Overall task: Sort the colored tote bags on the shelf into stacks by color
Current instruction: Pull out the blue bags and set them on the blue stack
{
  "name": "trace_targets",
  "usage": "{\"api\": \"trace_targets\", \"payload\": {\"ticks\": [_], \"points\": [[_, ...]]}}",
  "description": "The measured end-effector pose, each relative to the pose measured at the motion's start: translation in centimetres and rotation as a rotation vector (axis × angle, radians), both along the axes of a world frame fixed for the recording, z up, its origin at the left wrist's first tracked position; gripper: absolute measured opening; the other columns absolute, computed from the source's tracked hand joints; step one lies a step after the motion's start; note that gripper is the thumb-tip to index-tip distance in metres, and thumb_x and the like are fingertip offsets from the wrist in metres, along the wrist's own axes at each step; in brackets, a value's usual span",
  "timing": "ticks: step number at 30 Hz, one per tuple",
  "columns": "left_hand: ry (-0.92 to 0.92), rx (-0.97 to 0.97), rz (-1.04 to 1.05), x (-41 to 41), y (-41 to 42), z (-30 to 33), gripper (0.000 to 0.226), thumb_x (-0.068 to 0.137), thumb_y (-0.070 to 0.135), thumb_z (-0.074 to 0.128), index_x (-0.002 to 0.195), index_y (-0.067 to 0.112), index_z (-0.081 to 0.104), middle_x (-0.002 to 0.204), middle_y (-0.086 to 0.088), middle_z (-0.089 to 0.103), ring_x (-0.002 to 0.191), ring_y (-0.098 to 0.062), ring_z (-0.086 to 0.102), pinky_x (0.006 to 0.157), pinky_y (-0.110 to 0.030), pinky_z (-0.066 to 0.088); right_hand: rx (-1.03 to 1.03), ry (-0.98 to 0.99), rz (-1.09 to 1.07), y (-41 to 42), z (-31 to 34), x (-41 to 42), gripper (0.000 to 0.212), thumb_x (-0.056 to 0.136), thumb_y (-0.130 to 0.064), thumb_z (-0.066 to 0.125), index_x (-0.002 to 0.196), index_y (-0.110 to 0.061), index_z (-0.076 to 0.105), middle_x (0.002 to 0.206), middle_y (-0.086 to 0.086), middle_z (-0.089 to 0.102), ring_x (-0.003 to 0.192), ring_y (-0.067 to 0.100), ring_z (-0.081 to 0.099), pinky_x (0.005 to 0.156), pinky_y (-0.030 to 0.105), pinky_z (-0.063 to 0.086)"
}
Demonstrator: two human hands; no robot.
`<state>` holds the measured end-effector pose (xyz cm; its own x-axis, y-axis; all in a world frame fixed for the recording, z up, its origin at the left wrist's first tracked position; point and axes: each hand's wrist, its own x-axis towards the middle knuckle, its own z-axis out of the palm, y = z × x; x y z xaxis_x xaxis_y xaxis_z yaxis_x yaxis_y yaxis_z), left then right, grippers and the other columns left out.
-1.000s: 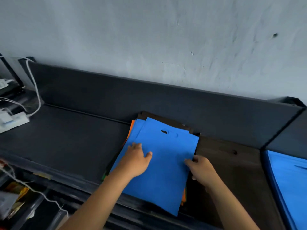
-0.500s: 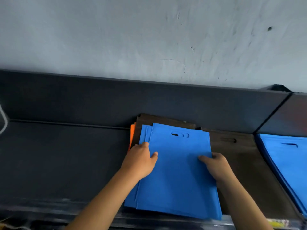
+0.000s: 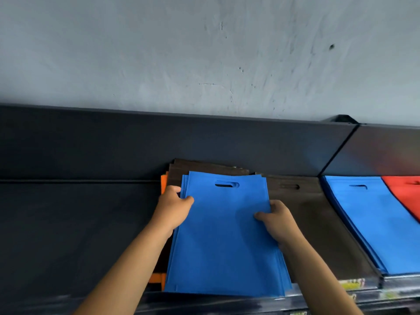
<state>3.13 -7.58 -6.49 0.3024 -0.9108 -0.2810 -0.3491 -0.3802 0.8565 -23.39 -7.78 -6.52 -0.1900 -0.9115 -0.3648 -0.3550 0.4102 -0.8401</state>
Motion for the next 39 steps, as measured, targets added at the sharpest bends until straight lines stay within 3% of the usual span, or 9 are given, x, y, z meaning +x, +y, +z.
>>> {"api": "trace_targets", "payload": {"ticks": [4, 8, 13, 18, 22, 27, 30, 35, 39], "points": [[0.063, 0.015, 0.015, 0.0, -0.7, -0.3, 0.057, 0.099, 0.016, 0.060, 0.151, 0.014, 0.038, 0.084, 0.002, 0.057, 0.069, -0.015, 0.054, 0.059, -0.028, 0.041, -0.048, 0.054, 0.071, 1.3, 0.9, 1.2, 0.039, 0.086, -0.002, 0.068, 0.108, -0.033, 0.057, 0.099, -0.009, 0.070, 0.092, 0.011, 0.069, 0.084, 0.056, 0.060], [-0.058, 0.045, 0.011, 0.0, -0.7, -0.9, 0.055, 0.103, 0.028, 0.057, 0.152, 0.015, 0.035, 0.092, -0.009, 0.067, 0.064, -0.019, 0.059, 0.055, -0.028, 0.043, -0.087, -0.003, 0.061, 1.6, 0.4, 1.1, 0.063, 0.087, -0.004, 0.069, 0.140, -0.032, 0.051, 0.116, -0.014, 0.071, 0.102, 0.011, 0.071, 0.088, 0.044, 0.063], [-0.177, 0.071, -0.093, -1.4, -0.8, -0.6, 0.032, 0.105, 0.032, 0.054, 0.131, 0.014, 0.051, 0.084, -0.003, 0.065, 0.064, -0.018, 0.061, 0.054, -0.029, 0.043, -0.125, -0.064, -0.024, 1.4, 0.9, -0.8, 0.056, 0.091, -0.006, 0.068, 0.133, -0.038, 0.048, 0.117, -0.016, 0.067, 0.103, 0.010, 0.069, 0.085, 0.038, 0.062], [-0.055, -0.013, -0.083, -6.1, -1.2, 1.4, 0.036, 0.104, 0.012, 0.046, 0.136, 0.029, 0.046, 0.091, -0.009, 0.071, 0.066, -0.024, 0.061, 0.055, -0.034, 0.044, -0.071, -0.115, -0.022, 0.8, 1.7, -5.1, 0.035, 0.100, -0.008, 0.059, 0.125, -0.031, 0.050, 0.110, -0.007, 0.070, 0.096, 0.017, 0.072, 0.074, 0.038, 0.063], [0.042, -0.032, -0.097, -11.8, -1.4, 3.2, 0.059, 0.095, 0.002, 0.044, 0.140, 0.040, 0.045, 0.094, -0.004, 0.075, 0.067, -0.024, 0.065, 0.055, -0.036, 0.047, -0.034, -0.125, 0.016, -0.3, 2.5, -10.7, 0.039, 0.097, -0.006, 0.041, 0.113, -0.032, 0.065, 0.101, 0.003, 0.081, 0.099, 0.038, 0.077, 0.088, 0.063, 0.061], [0.118, -0.038, -0.141, -20.6, -2.0, 4.7, 0.070, 0.097, -0.001, 0.046, 0.151, 0.044, 0.040, 0.102, 0.000, 0.076, 0.084, -0.019, 0.076, 0.074, -0.036, 0.061, -0.077, -0.181, -0.033, -2.1, 3.1, -20.2, 0.049, 0.094, -0.001, 0.040, 0.120, -0.029, 0.071, 0.098, -0.007, 0.082, 0.085, 0.019, 0.081, 0.070, 0.038, 0.067], [0.158, -0.016, -0.218, -26.1, -2.8, 4.9, 0.075, 0.098, 0.002, 0.048, 0.152, 0.052, 0.036, 0.097, 0.007, 0.079, 0.085, -0.015, 0.077, 0.076, -0.034, 0.061, -0.071, -0.149, -0.051, -3.5, 3.2, -26.2, 0.051, 0.091, -0.006, 0.041, 0.123, -0.034, 0.069, 0.099, -0.003, 0.083, 0.091, 0.032, 0.080, 0.081, 0.055, 0.066], [0.209, 0.054, -0.346, -34.7, -4.6, 3.9, 0.076, 0.095, 0.013, 0.051, 0.153, 0.057, 0.032, 0.108, 0.015, 0.078, 0.096, -0.013, 0.077, 0.096, -0.047, 0.058, -0.085, -0.069, -0.086, -5.5, 2.8, -35.7, 0.053, 0.089, -0.006, 0.042, 0.129, -0.030, 0.067, 0.097, -0.001, 0.083, 0.083, 0.032, 0.081, 0.076, 0.055, 0.067], [0.241, 0.113, -0.394, -40.7, -6.0, 3.3, 0.068, 0.098, 0.014, 0.052, 0.156, 0.046, 0.033, 0.107, 0.011, 0.079, 0.092, -0.013, 0.078, 0.080, -0.037, 0.062, -0.131, 0.122, -0.096, -6.9, 1.6, -41.7, 0.051, 0.094, -0.006, 0.049, 0.143, -0.017, 0.056, 0.112, 0.003, 0.075, 0.082, 0.028, 0.075, 0.064, 0.038, 0.059]]}}
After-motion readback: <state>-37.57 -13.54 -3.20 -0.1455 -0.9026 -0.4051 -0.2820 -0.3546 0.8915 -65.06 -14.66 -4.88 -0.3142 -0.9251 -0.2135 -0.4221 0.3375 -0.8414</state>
